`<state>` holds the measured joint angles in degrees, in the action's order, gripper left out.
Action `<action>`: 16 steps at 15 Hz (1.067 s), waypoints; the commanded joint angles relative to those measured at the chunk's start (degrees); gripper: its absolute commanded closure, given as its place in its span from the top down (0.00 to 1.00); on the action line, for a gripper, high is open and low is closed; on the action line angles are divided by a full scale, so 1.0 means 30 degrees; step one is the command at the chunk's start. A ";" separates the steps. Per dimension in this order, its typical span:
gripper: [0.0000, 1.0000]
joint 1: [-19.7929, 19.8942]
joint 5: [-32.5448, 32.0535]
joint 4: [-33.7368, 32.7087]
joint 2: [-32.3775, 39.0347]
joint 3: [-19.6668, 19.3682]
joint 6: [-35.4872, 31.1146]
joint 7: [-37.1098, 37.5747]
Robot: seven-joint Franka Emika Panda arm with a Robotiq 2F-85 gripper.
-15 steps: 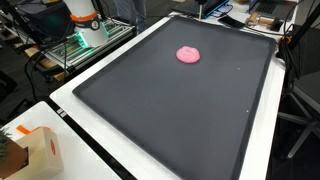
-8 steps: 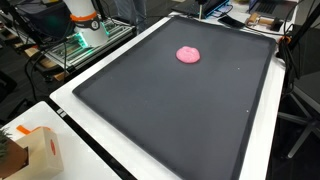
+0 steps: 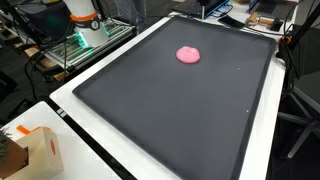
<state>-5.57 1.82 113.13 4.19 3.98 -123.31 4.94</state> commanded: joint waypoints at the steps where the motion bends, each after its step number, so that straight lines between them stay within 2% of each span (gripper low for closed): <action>1: 0.04 0.1335 0.3886 -0.0448 0.0850 -0.0558 -0.0112 -0.3547; 8: 0.04 0.3843 1.0875 -0.0556 0.2731 -0.0917 0.0993 -1.0666; 11: 0.04 0.4661 1.2609 -0.0624 0.3529 -0.0963 0.2067 -1.2860; 16: 0.04 0.5648 1.3697 -0.0841 0.4761 -0.1311 0.3848 -1.5212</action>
<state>9.61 40.36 112.14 15.99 0.54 -115.73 -36.72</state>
